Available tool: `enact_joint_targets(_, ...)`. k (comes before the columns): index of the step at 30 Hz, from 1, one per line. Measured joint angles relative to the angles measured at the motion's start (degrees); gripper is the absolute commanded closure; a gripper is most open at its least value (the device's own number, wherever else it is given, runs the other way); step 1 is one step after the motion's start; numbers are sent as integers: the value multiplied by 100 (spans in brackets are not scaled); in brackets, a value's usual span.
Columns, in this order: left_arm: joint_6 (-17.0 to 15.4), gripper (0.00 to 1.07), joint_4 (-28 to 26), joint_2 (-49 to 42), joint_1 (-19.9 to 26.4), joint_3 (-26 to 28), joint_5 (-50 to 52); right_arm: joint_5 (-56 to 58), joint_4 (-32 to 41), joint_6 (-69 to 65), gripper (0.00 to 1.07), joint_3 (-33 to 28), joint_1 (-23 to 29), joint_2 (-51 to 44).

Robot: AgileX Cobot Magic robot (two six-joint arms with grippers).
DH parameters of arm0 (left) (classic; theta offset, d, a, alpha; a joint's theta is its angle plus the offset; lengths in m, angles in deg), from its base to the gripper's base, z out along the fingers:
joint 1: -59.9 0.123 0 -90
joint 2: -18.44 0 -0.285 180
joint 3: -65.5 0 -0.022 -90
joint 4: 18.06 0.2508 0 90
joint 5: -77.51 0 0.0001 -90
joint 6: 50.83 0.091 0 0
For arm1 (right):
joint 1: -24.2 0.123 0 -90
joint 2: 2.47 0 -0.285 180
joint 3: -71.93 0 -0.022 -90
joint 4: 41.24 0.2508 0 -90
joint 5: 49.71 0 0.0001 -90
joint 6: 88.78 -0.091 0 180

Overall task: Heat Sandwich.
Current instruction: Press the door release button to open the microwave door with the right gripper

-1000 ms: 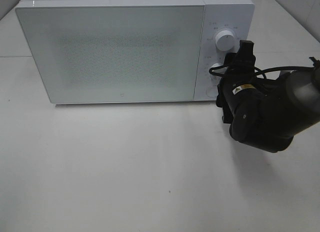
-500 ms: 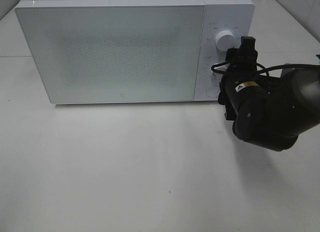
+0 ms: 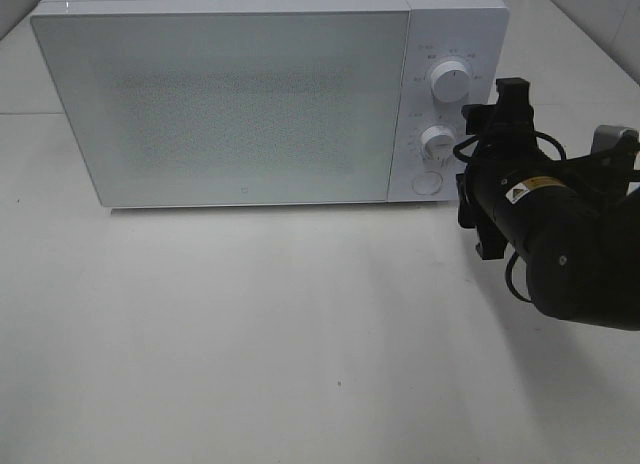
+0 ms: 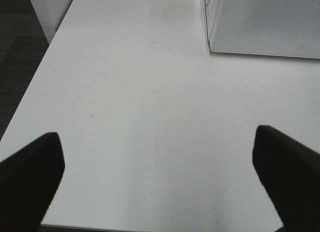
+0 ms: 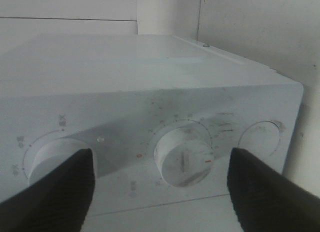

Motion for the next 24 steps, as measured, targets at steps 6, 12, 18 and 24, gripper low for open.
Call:
enact_joint_targets(6,0,9,0,0,0,0,0,722,-281,900,36,-206,0,-470)
enact_joint_targets(12,0,9,0,0,0,0,0,2040,-367,2550,36,-212,0,-1089)
enact_joint_targets(18,0,9,0,0,0,0,0,2991,-372,3862,36,-195,0,-1387)
enact_joint_targets(24,0,9,0,0,0,0,0,4395,-390,5546,36,97,0,-1564)
